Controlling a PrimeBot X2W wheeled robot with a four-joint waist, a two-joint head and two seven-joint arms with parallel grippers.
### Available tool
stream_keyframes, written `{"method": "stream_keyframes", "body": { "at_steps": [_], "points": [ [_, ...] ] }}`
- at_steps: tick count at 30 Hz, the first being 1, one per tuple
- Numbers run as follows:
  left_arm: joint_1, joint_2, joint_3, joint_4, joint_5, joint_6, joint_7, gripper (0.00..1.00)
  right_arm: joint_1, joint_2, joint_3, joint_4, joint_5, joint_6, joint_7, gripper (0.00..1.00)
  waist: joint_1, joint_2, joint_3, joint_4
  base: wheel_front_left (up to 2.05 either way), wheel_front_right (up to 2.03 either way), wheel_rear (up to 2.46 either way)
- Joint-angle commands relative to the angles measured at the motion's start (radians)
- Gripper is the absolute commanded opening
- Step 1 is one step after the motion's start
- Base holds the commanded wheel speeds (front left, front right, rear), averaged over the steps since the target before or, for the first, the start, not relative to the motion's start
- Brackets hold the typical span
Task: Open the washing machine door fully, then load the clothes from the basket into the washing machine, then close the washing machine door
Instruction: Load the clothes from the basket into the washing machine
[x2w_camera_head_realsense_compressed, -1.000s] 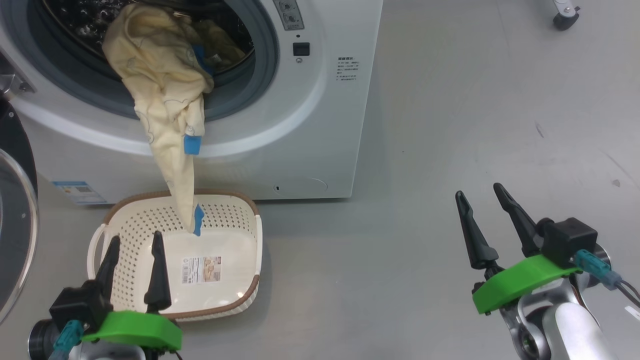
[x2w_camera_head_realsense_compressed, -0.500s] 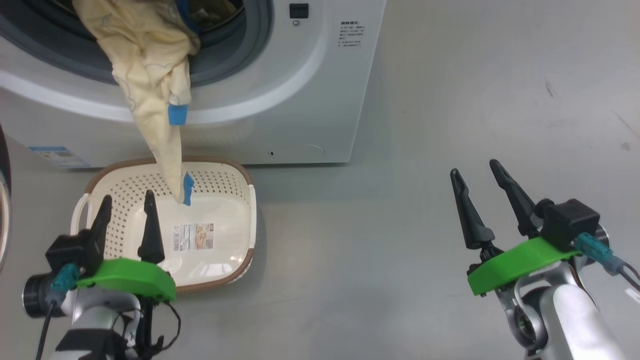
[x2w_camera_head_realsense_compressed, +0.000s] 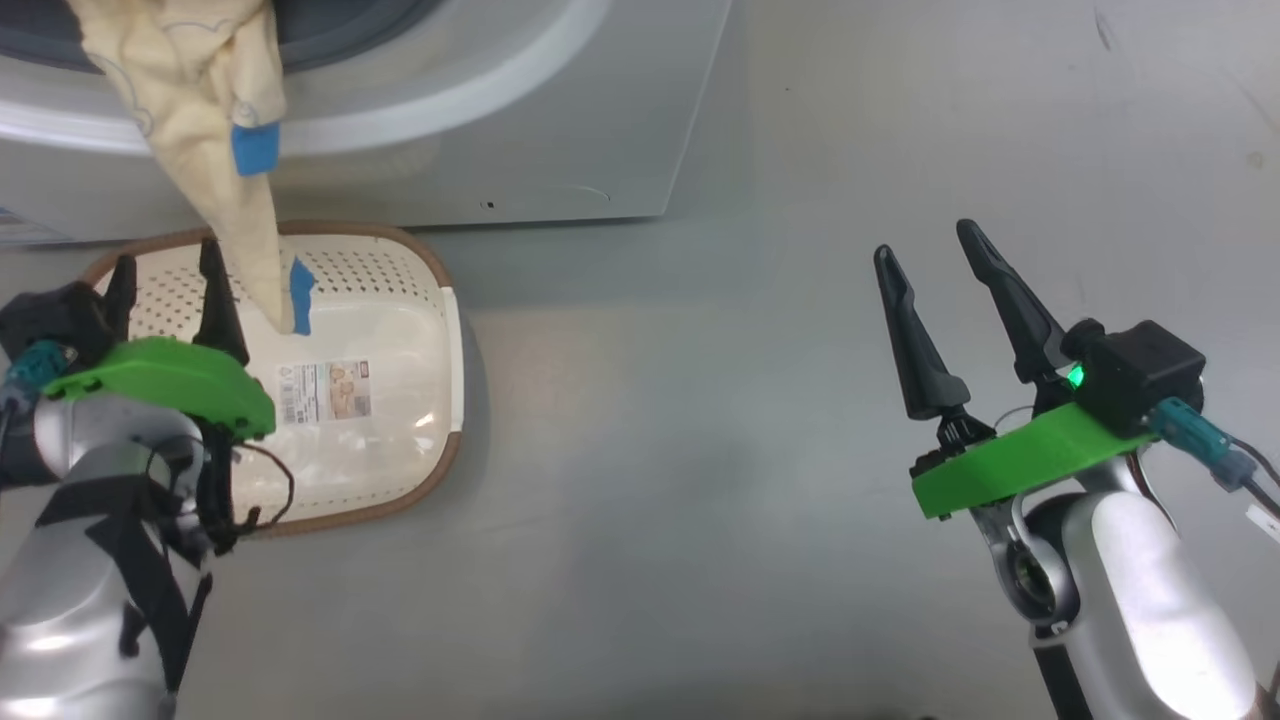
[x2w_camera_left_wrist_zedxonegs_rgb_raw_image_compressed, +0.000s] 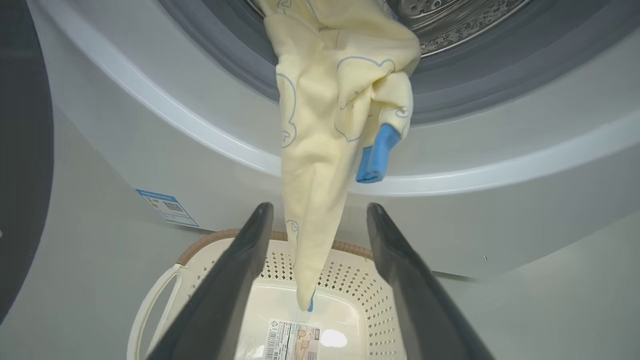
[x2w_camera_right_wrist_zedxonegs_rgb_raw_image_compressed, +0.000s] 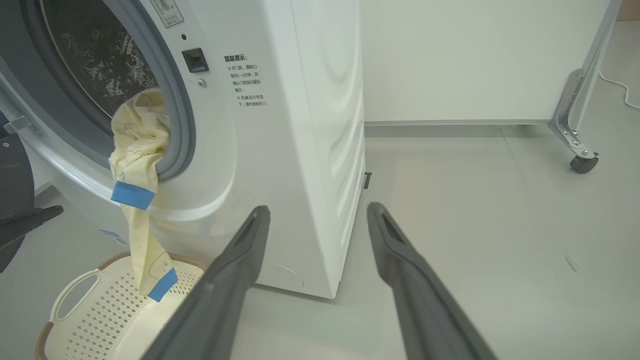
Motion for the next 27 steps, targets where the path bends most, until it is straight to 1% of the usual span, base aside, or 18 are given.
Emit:
{"method": "stream_keyframes", "body": {
  "at_steps": [1,7,11,15,21,26,27],
  "points": [
    [-0.063,0.046,0.04,0.02,-0.013,-0.027,0.007,1.0,-0.028,-0.006,0.025,-0.029,0.013,0.001,-0.016,1.0,0.0,0.0,0.052,-0.033,0.0,0.0,0.0],
    [-0.185,0.058,0.033,0.131,-0.034,-0.099,0.038,1.0,-0.062,-0.006,0.035,-0.018,0.037,0.001,-0.045,1.0,0.0,0.0,0.119,-0.065,0.0,0.0,0.0],
    [-0.256,0.059,0.024,0.178,-0.037,-0.123,0.061,1.0,-0.076,-0.006,0.042,-0.004,0.048,0.001,-0.062,1.0,0.0,0.0,0.15,-0.079,0.0,0.0,0.0],
    [-0.3,0.067,0.025,0.212,-0.037,-0.125,0.071,1.0,-0.088,-0.006,0.051,0.006,0.056,0.001,-0.073,1.0,0.0,0.0,0.167,-0.092,0.0,0.0,0.0],
    [-0.373,0.094,0.046,0.282,-0.046,-0.113,0.065,1.0,-0.108,-0.006,0.07,0.029,0.079,0.001,-0.09,1.0,0.0,0.0,0.187,-0.123,0.0,0.0,0.0],
    [-0.424,0.109,0.064,0.347,-0.061,-0.1,0.082,1.0,-0.117,-0.006,0.083,0.044,0.095,0.001,-0.1,1.0,0.0,0.0,0.198,-0.147,0.0,0.0,0.0],
    [-0.434,0.115,0.067,0.362,-0.063,-0.096,0.088,0.92,-0.118,-0.006,0.087,0.047,0.099,0.001,-0.101,1.0,0.0,0.0,0.199,-0.153,0.0,0.0,0.0]
  ]
}}
